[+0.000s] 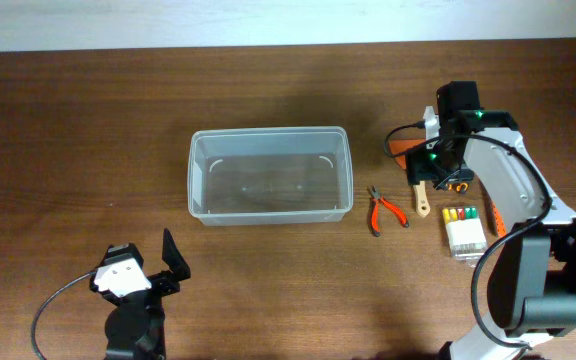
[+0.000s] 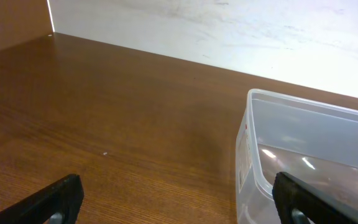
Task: Pack container
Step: 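Move the right gripper over the orange scraper's wooden handle and lower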
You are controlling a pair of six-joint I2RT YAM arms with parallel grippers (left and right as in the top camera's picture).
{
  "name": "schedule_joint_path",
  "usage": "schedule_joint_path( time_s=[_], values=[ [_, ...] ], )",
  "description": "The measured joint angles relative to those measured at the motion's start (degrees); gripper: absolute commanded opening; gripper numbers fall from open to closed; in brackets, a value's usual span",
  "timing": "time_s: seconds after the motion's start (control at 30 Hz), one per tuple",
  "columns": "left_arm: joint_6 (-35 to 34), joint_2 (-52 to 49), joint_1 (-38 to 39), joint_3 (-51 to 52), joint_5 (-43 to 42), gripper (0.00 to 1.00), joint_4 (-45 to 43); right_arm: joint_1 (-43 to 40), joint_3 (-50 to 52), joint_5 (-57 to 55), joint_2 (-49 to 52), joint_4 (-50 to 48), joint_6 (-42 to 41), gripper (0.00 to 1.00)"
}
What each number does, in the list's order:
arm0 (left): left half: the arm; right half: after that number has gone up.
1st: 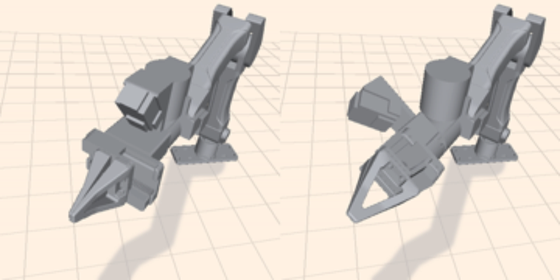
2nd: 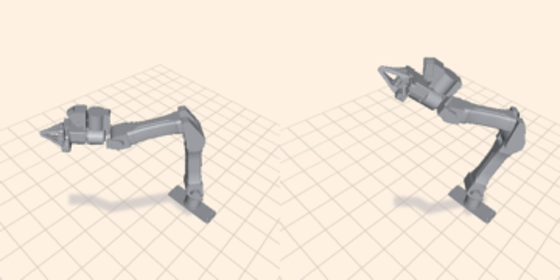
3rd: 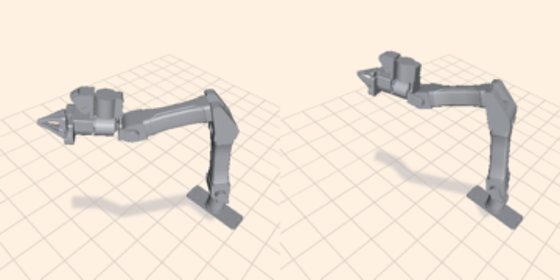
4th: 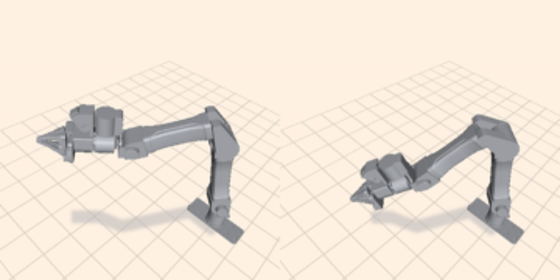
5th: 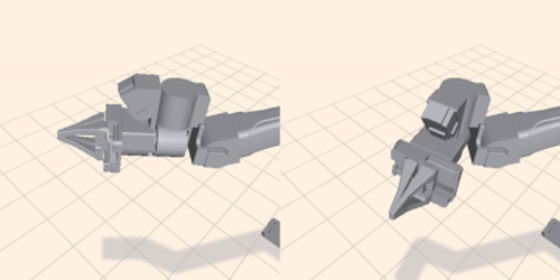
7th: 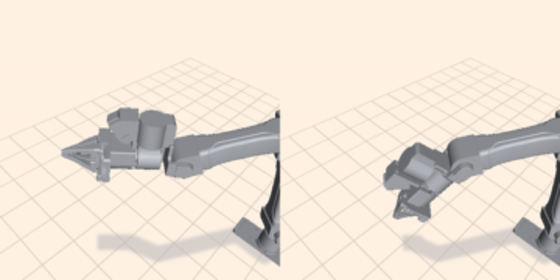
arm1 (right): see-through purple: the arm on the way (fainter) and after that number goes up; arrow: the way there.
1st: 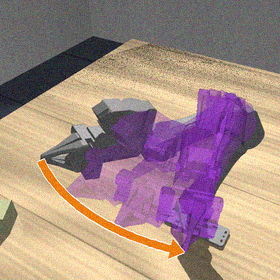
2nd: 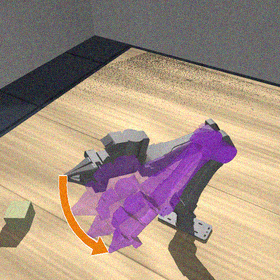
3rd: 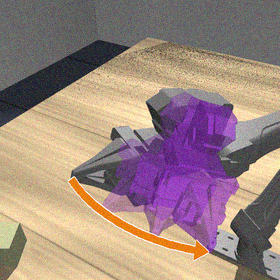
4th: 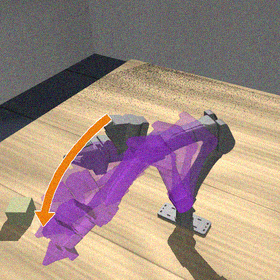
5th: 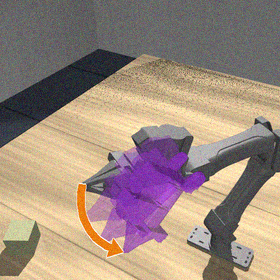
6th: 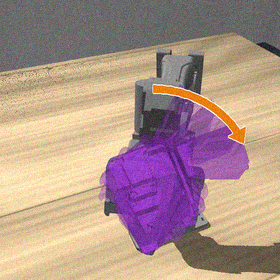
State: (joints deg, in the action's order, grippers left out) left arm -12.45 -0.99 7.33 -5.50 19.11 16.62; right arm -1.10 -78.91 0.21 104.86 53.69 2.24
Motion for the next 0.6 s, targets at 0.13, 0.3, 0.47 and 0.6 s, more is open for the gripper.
schedule_joint_path(
  time_s=[0.13,0.3,0.47,0.6],
  values=[
    [0.0,0.0,0.0,0.0,0.0,0.99,0.0,0.0,0.0,0.0,0.0,-0.6,0.1,0.78],
    [0.0,0.0,0.0,0.0,0.0,0.99,0.0,0.0,0.0,0.0,0.0,-0.8,-0.5,0.78],
    [0.0,0.0,0.0,0.0,0.0,0.99,0.0,0.0,0.0,0.0,0.0,-0.4,-0.7,0.8],
    [0.0,0.0,0.0,0.0,0.0,0.99,0.0,0.0,0.0,0.0,0.0,-0.2,-0.7,0.74]
  ],
)
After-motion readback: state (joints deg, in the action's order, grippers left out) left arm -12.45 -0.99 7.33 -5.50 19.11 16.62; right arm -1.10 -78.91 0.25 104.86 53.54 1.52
